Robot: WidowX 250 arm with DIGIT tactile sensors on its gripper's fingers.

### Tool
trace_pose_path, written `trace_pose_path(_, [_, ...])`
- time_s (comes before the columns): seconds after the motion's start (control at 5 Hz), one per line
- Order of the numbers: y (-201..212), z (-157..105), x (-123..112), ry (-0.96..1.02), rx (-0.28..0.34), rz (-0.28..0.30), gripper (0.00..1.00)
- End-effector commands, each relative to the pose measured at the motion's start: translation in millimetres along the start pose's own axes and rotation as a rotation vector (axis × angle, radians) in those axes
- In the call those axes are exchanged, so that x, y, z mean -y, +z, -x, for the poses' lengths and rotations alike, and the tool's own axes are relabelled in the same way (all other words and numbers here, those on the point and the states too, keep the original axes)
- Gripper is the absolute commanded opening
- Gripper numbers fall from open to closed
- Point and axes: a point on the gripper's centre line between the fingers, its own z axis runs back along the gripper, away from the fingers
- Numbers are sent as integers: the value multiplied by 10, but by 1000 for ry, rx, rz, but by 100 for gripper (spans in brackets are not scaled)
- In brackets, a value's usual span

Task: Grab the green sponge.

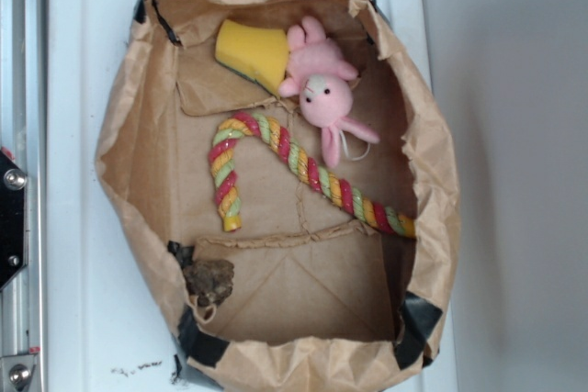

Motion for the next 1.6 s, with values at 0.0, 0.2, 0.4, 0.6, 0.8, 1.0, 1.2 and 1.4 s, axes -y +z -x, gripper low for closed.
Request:
trace_pose_path(0.0, [0, 0, 0, 0, 0, 0, 100])
trace_pose_path(0.2, [-234, -488, -209, -6, 22, -52, 100])
trace_pose_path(0.4, [-588, -834, -450, -57, 7, -46, 100])
trace_pose_path(0.6, [-849, -1027, -616, -145, 10, -24, 100])
trace_pose_path(0.8, [-1029, -1094, -641, -215, 2, -43, 100])
trace_pose_path(1.0, [-1250, -1163, -589, -315, -6, -24, 100])
trace_pose_path(1.2, [-1356, -1315, -630, -349, 2, -4, 100])
trace_pose_path(1.4, [-1360, -1361, -794, -311, 0, -31, 100])
